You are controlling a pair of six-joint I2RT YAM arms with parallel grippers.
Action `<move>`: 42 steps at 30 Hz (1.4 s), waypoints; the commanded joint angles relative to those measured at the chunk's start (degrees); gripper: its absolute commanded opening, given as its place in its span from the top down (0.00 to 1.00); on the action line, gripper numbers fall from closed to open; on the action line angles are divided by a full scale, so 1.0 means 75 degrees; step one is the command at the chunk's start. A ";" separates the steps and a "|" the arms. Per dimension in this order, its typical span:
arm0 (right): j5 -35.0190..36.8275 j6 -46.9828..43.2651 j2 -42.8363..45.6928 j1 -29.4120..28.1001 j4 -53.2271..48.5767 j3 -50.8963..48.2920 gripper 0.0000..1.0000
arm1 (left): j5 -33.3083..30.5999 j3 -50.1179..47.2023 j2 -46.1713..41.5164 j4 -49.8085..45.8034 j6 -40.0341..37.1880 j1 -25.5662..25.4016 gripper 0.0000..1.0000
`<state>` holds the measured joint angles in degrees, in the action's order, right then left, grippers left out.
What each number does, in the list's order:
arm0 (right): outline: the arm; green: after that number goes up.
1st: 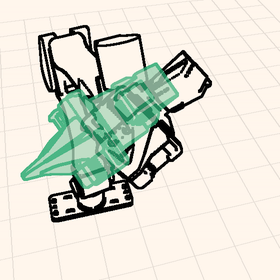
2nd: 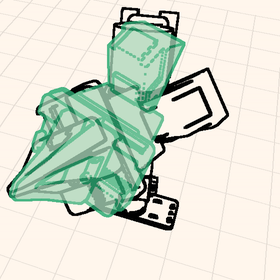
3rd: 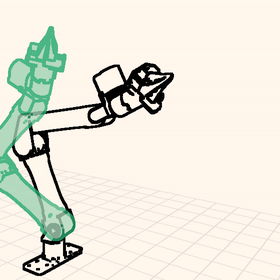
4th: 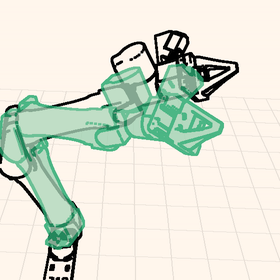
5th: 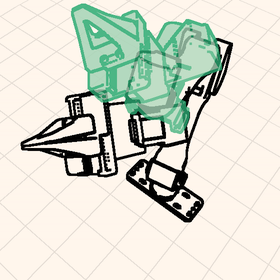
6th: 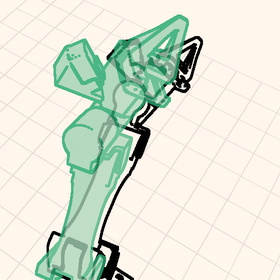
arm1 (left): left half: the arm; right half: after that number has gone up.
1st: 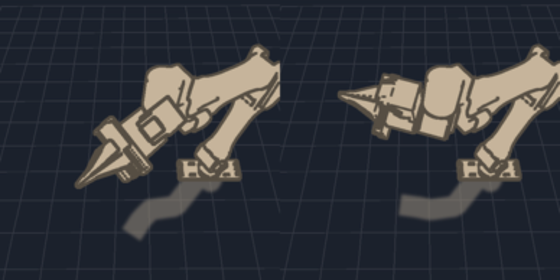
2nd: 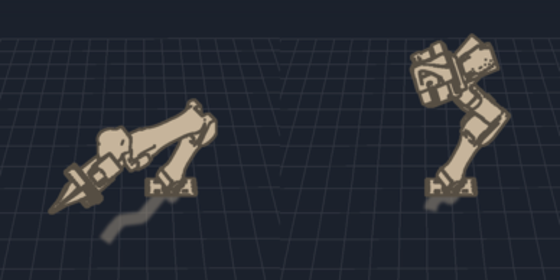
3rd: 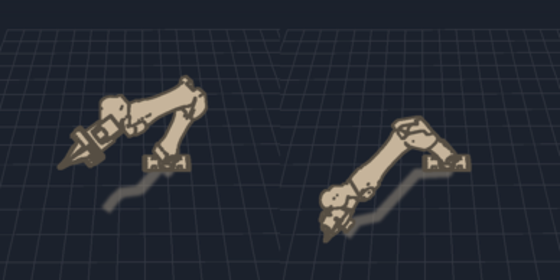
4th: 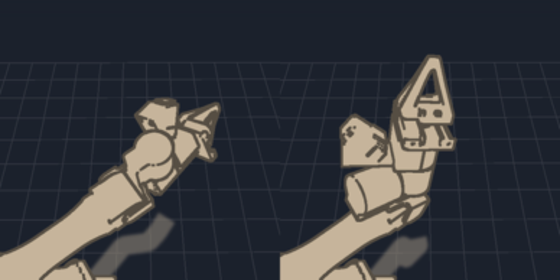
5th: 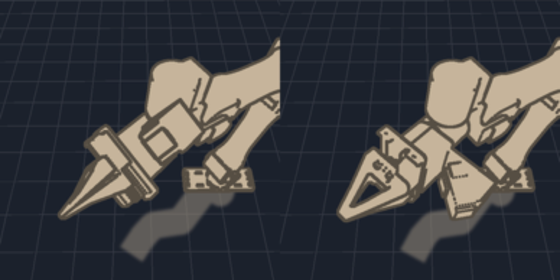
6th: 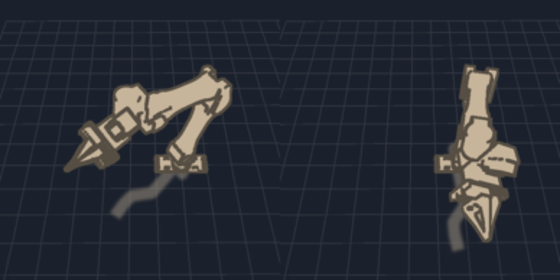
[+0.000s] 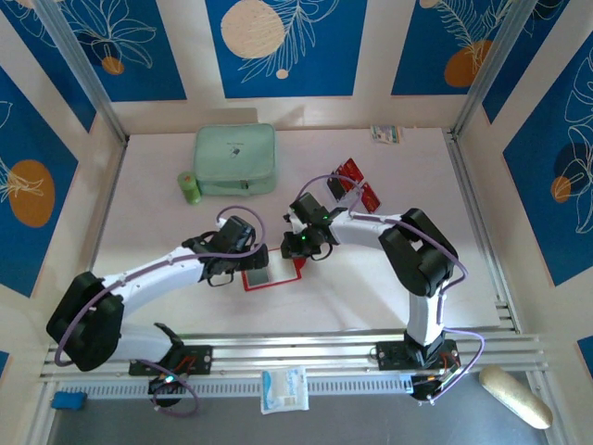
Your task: Put the credit cards into the card holder
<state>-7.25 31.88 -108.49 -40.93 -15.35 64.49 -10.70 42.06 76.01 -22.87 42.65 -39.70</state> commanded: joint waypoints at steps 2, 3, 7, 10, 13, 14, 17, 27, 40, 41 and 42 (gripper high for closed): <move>0.0005 -0.0130 -0.0158 0.0024 -0.0101 0.0097 0.88 | 0.0020 0.0168 0.0142 0.0129 0.0148 -0.0120 0.00; 0.0005 -0.0126 -0.0180 0.0031 -0.0109 0.0106 0.88 | 0.0023 0.0158 0.0173 0.0149 0.0159 -0.0128 0.00; -0.0101 -0.0083 -0.0331 0.0029 -0.0077 0.0092 0.89 | 0.0020 0.0168 0.0289 0.0193 0.0157 -0.0175 0.00; -0.0322 0.0061 -0.0429 -0.0004 0.0081 0.0062 0.91 | 0.0032 0.0180 0.0378 0.0245 0.0171 -0.0213 0.00; -0.0502 0.0279 -0.0447 -0.0056 0.0307 -0.0026 0.91 | 0.0032 0.0192 0.0456 0.0287 0.0183 -0.0256 0.00; -0.0549 0.0334 -0.0432 -0.0073 0.0394 -0.0063 0.92 | 0.0032 0.0182 0.0481 0.0295 0.0189 -0.0270 0.00; -0.0729 0.0537 -0.0462 -0.0099 0.0588 -0.0121 0.92 | 0.0044 0.0192 0.0558 0.0353 0.0193 -0.0309 0.00; -0.1001 0.0894 -0.0456 -0.0131 0.0937 -0.0243 0.93 | 0.0128 0.0085 0.0688 0.0717 0.0278 -0.0446 0.00; -0.1155 0.1093 -0.0488 -0.0133 0.1110 -0.0319 0.94 | -0.0035 -0.0289 0.1124 0.1000 0.0336 -0.0544 0.00; -0.1164 0.1094 -0.0472 -0.0123 0.1121 -0.0325 0.93 | -0.0038 -0.0315 0.1145 0.1010 0.0336 -0.0551 0.00; -0.1178 0.1105 -0.0458 -0.0112 0.1122 -0.0325 0.94 | -0.0050 -0.0371 0.1158 0.1011 0.0335 -0.0548 0.00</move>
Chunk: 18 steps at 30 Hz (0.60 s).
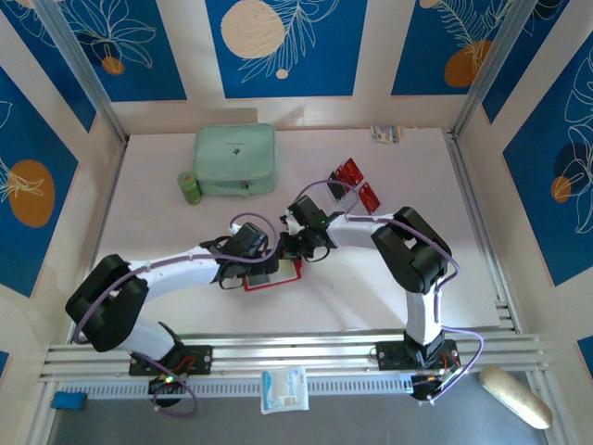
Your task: Put the credit cards into the card holder
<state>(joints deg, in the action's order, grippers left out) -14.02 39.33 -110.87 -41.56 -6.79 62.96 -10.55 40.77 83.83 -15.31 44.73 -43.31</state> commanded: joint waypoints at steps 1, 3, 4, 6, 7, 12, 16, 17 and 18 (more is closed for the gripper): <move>-0.0286 0.0108 -0.0118 -0.0008 0.0002 -0.0133 0.94 | -0.0096 -0.0256 0.0119 0.0002 0.0059 -0.0063 0.00; -0.0287 0.0102 -0.0036 0.0039 0.0000 -0.0156 0.93 | -0.0142 -0.0344 0.0107 -0.0007 0.0054 -0.0062 0.00; -0.0299 0.0101 0.0036 0.0067 0.0000 -0.0166 0.93 | -0.0169 -0.0379 0.0096 -0.0009 0.0054 -0.0069 0.00; -0.0299 0.0097 0.0203 0.0115 0.0010 -0.0197 0.91 | -0.0204 -0.0432 0.0085 -0.0009 0.0053 -0.0067 0.00; -0.0293 0.0097 0.0288 0.0149 0.0011 -0.0212 0.88 | -0.0216 -0.0444 0.0094 -0.0030 0.0059 -0.0070 0.00; -0.0142 0.0087 0.0564 0.0230 -0.0044 -0.0295 0.70 | -0.0241 -0.0491 0.0020 -0.0027 0.0072 -0.0067 0.00; -0.0109 0.0111 0.0505 0.0244 -0.0007 -0.0354 0.63 | -0.0267 -0.0503 -0.0093 -0.0079 0.0095 -0.0063 0.00; -0.0122 0.0122 0.0467 0.0242 0.0002 -0.0355 0.63 | -0.0275 -0.0503 -0.0135 -0.0086 0.0094 -0.0070 0.00; -0.0128 0.0131 0.0419 0.0245 0.0001 -0.0355 0.63 | -0.0283 -0.0514 -0.0170 -0.0097 0.0082 -0.0067 0.00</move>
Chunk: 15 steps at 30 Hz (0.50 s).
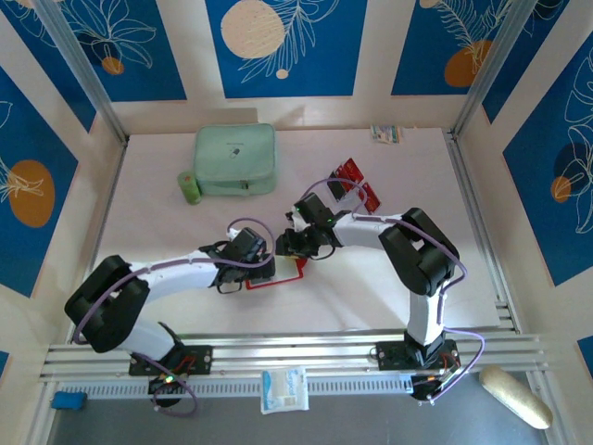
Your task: Put the credit cards into the card holder
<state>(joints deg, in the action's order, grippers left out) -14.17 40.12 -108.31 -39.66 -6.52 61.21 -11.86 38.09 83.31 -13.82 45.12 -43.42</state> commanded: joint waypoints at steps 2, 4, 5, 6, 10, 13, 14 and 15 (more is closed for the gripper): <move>-0.0086 0.0060 0.0047 -0.0016 0.0024 -0.0147 0.62 | -0.0148 -0.0156 -0.0116 -0.0307 0.0022 -0.0058 0.00; -0.0091 0.0088 0.0040 -0.0009 0.0069 -0.0181 0.61 | -0.0147 -0.0167 -0.0104 -0.0319 0.0026 -0.0058 0.00; -0.0096 0.0088 0.0041 -0.0007 0.0059 -0.0181 0.61 | -0.0147 -0.0179 -0.0095 -0.0313 0.0022 -0.0055 0.00; -0.0091 0.0083 0.0048 0.0001 0.0056 -0.0173 0.61 | -0.0136 -0.0191 -0.0091 -0.0307 0.0038 -0.0049 0.00; -0.0149 0.0039 0.0106 0.0047 0.0014 -0.0158 0.68 | -0.0073 -0.0186 -0.0202 -0.0289 0.0042 -0.0048 0.00; -0.0137 -0.0067 0.0262 0.0113 -0.0070 -0.0146 0.78 | -0.0025 -0.0123 -0.0426 -0.0310 0.0027 -0.0057 0.00; -0.0126 -0.0120 0.0315 0.0131 -0.0106 -0.0124 0.82 | -0.0014 -0.0090 -0.0512 -0.0342 0.0018 -0.0057 0.00; -0.0115 -0.0174 0.0369 0.0153 -0.0165 -0.0092 0.86 | 0.0004 -0.0055 -0.0607 -0.0370 0.0019 -0.0049 0.00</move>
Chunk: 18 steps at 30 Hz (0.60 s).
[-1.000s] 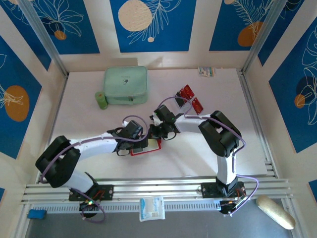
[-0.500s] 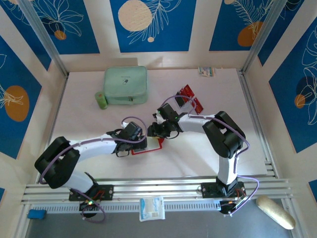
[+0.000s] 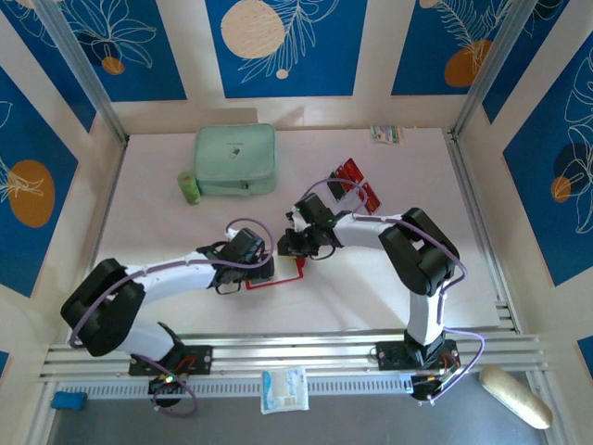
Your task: Put the credit cards into the card holder
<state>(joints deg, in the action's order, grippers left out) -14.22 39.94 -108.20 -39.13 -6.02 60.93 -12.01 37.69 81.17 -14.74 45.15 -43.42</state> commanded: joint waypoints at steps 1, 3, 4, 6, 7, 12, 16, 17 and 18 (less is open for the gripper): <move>-0.0088 -0.0237 0.0397 0.0105 -0.0314 -0.0011 0.90 | 0.0031 0.0033 -0.0410 -0.0269 0.0016 -0.0058 0.00; -0.0001 -0.0444 0.0427 0.0124 -0.0558 0.0109 0.93 | 0.0060 0.0115 -0.0557 -0.0339 0.0004 -0.0058 0.00; 0.0067 -0.0577 0.0421 0.0122 -0.0699 0.0204 0.95 | 0.0072 0.0171 -0.0612 -0.0387 0.0000 -0.0056 0.00; 0.0180 -0.0830 0.0344 0.0111 -0.0988 0.0379 0.98 | 0.0118 0.0263 -0.0682 -0.0468 0.0015 -0.0058 0.00; 0.0243 -0.0963 0.0300 0.0118 -0.1139 0.0473 0.99 | 0.0139 0.0300 -0.0705 -0.0503 0.0023 -0.0058 0.00; 0.0613 -0.1521 0.0044 0.0096 -0.1682 0.0841 1.00 | 0.0000 0.0453 -0.0668 -0.0705 0.0077 -0.0191 0.00; 0.0721 -0.1761 -0.0135 0.0098 -0.1845 0.0976 1.00 | -0.0275 0.0617 -0.0477 -0.0914 0.0072 -0.0411 0.00; 0.0733 -0.1795 -0.0180 0.0097 -0.1868 0.0993 1.00 | -0.0327 0.0665 -0.0423 -0.0951 0.0065 -0.0458 0.00; 0.0756 -0.1831 -0.0230 0.0100 -0.1881 0.1016 1.00 | -0.0399 0.0709 -0.0367 -0.0980 0.0045 -0.0525 0.00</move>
<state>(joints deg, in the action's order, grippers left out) -9.47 28.91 -108.09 -38.44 -16.86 67.53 -12.73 40.97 77.32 -19.49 45.15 -46.13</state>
